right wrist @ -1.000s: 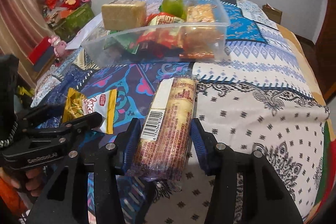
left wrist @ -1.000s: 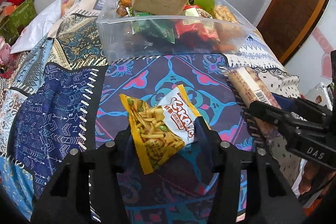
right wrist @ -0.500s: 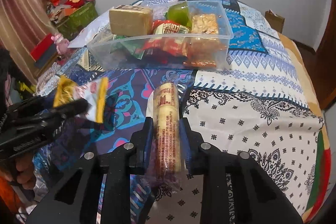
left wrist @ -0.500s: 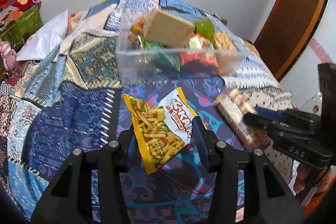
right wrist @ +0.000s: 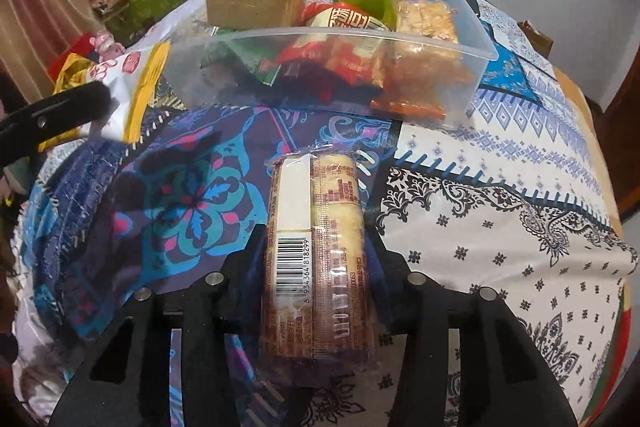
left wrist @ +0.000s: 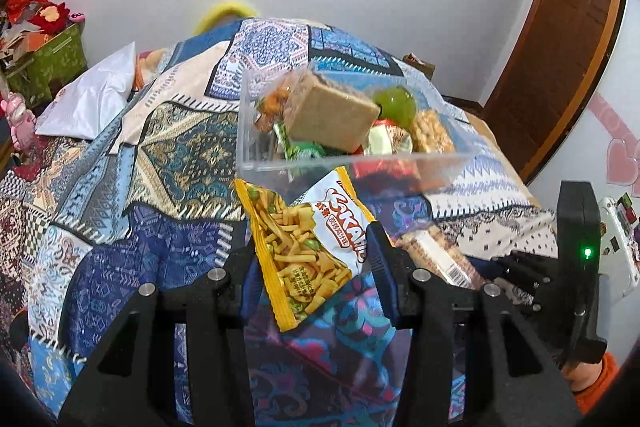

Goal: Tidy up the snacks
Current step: 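Lower the yellow bag with the left gripper while the right lowers the biscuit roll into the box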

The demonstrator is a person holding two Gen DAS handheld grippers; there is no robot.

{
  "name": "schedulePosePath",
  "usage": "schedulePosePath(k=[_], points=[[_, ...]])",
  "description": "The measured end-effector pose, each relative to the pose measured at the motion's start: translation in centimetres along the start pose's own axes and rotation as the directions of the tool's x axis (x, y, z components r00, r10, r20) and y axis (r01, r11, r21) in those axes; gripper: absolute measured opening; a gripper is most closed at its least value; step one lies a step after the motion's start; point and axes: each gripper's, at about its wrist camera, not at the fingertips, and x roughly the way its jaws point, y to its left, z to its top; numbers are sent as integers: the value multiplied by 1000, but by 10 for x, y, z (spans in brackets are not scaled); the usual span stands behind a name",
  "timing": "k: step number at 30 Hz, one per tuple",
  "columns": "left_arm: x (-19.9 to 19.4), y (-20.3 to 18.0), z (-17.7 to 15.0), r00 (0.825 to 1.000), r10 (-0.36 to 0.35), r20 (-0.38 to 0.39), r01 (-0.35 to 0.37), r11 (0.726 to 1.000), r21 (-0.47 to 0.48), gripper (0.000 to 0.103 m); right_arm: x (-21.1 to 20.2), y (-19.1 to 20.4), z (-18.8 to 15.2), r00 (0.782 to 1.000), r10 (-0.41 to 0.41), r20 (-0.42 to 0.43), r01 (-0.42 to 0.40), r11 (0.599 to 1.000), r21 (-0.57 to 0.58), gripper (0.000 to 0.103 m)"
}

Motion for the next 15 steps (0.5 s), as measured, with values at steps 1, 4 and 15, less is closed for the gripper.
schedulePosePath(k=[1, 4, 15], points=[[0, -1, 3, 1000, -3, 5, 2, 1000, 1, 48, -2, -2, 0, 1000, 6, 4, -6, 1000, 6, 43], [1, -3, 13, 1000, -1, 22, 1, 1000, 10, 48, -10, -4, 1, 1000, 10, 26, -10, 1000, 15, 43], [30, -1, 58, 999, 11, 48, -13, 1000, 27, 48, -50, -24, 38, 983, 9, 181, -22, 997, 69, 43]])
